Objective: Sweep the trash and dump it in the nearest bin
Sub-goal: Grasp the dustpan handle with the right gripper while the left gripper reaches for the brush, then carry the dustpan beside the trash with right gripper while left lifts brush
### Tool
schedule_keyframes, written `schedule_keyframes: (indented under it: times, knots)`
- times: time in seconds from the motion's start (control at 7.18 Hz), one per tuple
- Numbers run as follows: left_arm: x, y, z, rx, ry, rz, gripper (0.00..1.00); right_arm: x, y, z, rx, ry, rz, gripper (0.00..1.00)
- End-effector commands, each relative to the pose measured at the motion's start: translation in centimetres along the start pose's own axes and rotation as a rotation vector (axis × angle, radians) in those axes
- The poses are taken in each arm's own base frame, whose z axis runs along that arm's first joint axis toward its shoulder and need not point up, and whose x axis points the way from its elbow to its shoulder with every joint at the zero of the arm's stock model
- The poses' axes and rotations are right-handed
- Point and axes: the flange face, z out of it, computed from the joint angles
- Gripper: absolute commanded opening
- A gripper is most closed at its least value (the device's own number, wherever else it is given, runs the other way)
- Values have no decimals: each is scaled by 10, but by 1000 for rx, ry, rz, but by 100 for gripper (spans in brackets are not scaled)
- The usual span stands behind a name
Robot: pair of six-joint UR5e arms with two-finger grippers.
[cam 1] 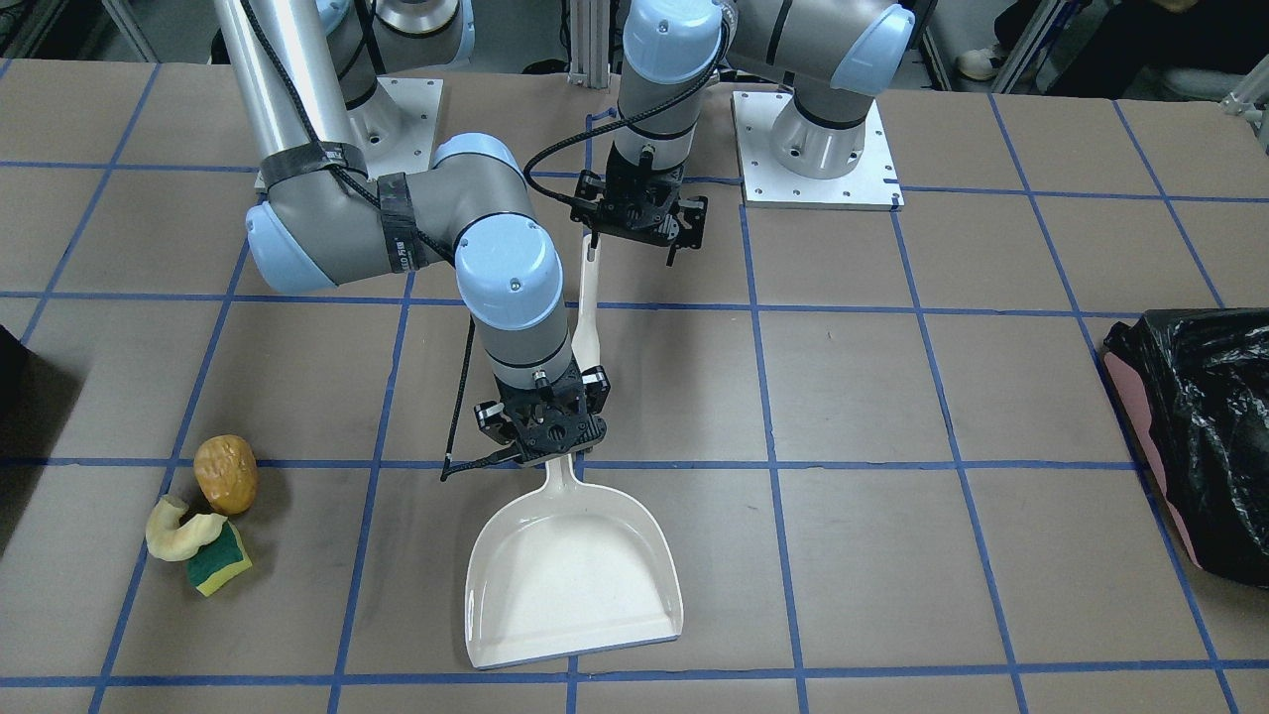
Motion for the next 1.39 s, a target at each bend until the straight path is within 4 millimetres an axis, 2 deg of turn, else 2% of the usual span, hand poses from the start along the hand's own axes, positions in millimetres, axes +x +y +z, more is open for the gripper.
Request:
schedule_keyframes:
  times: [0.0,0.28,0.7,0.84,0.97,1.11,1.25]
  knots:
    - [9,-2,21,-3,0,5,100,-2,2,2,-10,0,-3,55]
    - [13,-6,39,-11,-1,12,97,-2,8,7,-29,0,-2,55]
    - [34,2,57,-26,-9,62,97,-2,6,3,-18,-2,-3,14]
    - [36,3,63,-35,-11,64,97,-2,5,0,-15,-2,-1,0]
    - [37,3,68,-47,-14,65,96,0,1,-9,3,3,-1,0]
    - [37,6,74,-59,-19,69,94,13,3,-37,35,18,4,0]
    - [37,7,78,-58,-18,69,93,47,-1,-64,73,35,16,0]
